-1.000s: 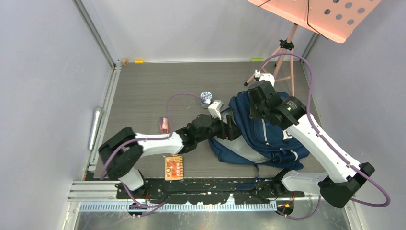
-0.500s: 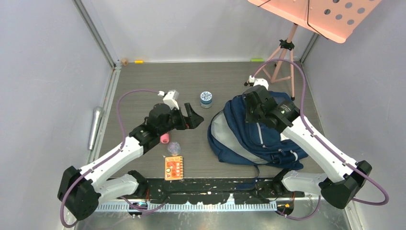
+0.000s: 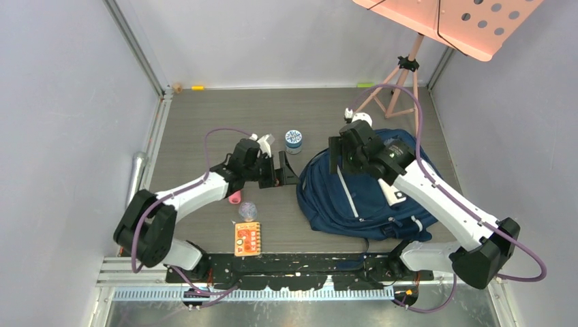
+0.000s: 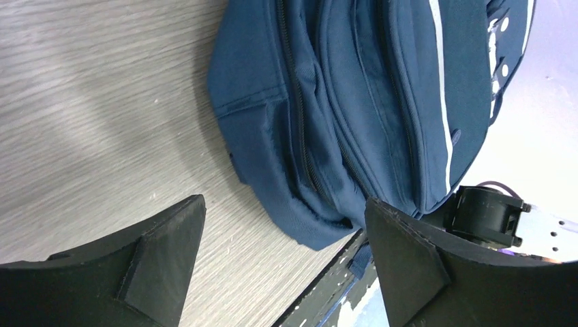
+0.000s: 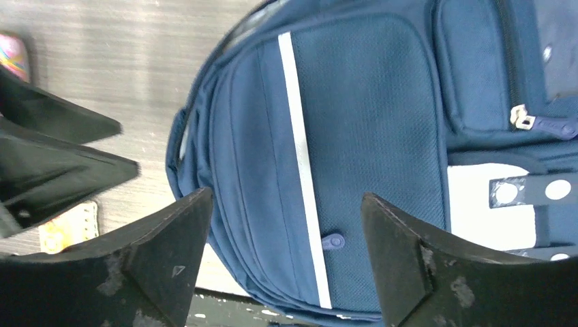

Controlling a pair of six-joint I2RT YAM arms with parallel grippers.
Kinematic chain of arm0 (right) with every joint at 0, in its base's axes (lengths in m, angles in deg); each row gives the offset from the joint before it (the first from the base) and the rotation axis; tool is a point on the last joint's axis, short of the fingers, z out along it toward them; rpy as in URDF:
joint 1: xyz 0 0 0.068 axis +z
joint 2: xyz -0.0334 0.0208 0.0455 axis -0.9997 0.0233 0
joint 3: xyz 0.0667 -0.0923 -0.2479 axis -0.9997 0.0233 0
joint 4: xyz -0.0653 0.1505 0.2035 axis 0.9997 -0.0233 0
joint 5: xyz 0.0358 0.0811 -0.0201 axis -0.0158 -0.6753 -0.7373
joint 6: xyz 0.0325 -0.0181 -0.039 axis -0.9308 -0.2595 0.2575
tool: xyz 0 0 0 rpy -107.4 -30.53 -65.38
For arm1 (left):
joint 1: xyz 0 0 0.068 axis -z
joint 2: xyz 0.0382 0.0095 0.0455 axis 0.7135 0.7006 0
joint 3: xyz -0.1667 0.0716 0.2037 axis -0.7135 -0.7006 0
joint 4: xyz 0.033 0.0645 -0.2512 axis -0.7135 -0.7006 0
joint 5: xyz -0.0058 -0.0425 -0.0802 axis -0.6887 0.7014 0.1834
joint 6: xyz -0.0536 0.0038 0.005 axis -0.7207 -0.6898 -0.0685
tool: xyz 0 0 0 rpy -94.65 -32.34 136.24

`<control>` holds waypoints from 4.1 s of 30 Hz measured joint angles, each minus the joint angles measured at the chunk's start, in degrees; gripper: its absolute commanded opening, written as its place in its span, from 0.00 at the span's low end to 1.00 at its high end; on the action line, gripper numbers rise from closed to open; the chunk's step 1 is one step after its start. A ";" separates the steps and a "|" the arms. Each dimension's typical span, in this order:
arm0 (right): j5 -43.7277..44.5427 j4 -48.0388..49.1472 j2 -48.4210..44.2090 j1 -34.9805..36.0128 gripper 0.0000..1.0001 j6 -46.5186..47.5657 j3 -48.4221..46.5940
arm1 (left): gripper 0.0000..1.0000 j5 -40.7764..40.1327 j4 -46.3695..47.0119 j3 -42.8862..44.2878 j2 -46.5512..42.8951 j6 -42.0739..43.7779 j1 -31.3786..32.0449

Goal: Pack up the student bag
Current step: Zip the student bag at the center of the board.

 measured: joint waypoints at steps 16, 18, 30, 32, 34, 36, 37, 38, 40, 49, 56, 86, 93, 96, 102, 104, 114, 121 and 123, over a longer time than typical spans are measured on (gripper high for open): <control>-7.61 1.38 34.56 -15.43 0.87 10.05 -24.98 | 0.88 7.56 14.19 4.76 16.04 -4.70 -0.04; -8.87 1.29 38.49 -16.81 0.87 11.10 -26.67 | 0.87 7.65 14.32 4.76 17.09 -4.68 -0.04; -14.84 -2.86 48.30 -20.31 0.79 11.21 -32.92 | 0.16 8.59 19.89 4.76 24.02 -6.19 4.59; -17.46 -2.91 48.74 -20.15 0.77 10.86 -32.09 | 0.11 8.48 20.68 4.44 24.11 -6.80 6.56; -19.93 -2.58 48.81 -20.00 0.74 10.49 -30.21 | 0.05 8.07 22.05 3.82 24.11 -7.34 8.00; -21.79 -2.45 48.81 -19.76 0.67 10.10 -28.37 | 0.00 7.30 23.23 2.84 24.00 -8.07 9.11; -22.51 -2.29 48.81 -19.56 0.63 9.97 -27.50 | 0.00 6.97 23.63 2.40 23.93 -8.39 9.42; -22.97 -1.92 48.78 -19.37 0.51 9.88 -26.71 | 0.00 6.60 24.06 1.88 23.74 -8.63 9.73; -24.17 -0.76 48.52 -19.04 0.32 9.53 -24.96 | 0.00 5.86 24.74 0.87 23.06 -9.07 10.27; -26.99 4.09 43.60 -16.79 0.00 5.38 -16.35 | 0.00 1.92 23.39 -4.33 16.46 -9.75 12.94; -26.47 7.76 38.07 -12.74 0.00 2.19 -13.38 | 0.00 1.16 18.97 -6.56 12.44 -9.16 13.00; -9.55 12.22 34.95 6.10 0.60 7.04 -14.97 | 0.00 -2.54 18.38 -9.66 8.46 -10.36 12.33; -8.37 9.53 34.40 4.15 0.66 8.52 -18.80 | 0.00 -2.67 22.75 -11.91 8.17 -11.21 12.39; -9.75 9.68 34.56 1.60 0.70 10.08 -20.72 | 0.00 -2.45 23.02 -11.91 8.26 -11.30 12.39; -14.64 9.94 39.39 -2.82 0.73 14.78 -25.00 | 0.05 -0.98 25.55 -12.09 9.57 -11.32 12.72; -15.72 9.73 42.42 -3.67 0.73 16.39 -26.80 | 0.07 -0.83 26.88 -12.22 10.05 -11.30 13.53; -16.63 8.68 47.58 -3.89 0.73 19.80 -25.42 | 0.44 0.57 32.17 -13.79 8.00 -8.85 18.82; -15.28 9.77 46.18 -3.87 0.62 20.06 -17.57 | 0.66 -1.84 18.25 -14.29 -10.43 -3.52 17.99; -14.99 10.86 44.44 -3.80 0.62 19.58 -15.30 | 0.71 -2.51 15.26 -14.34 -14.88 -3.26 16.28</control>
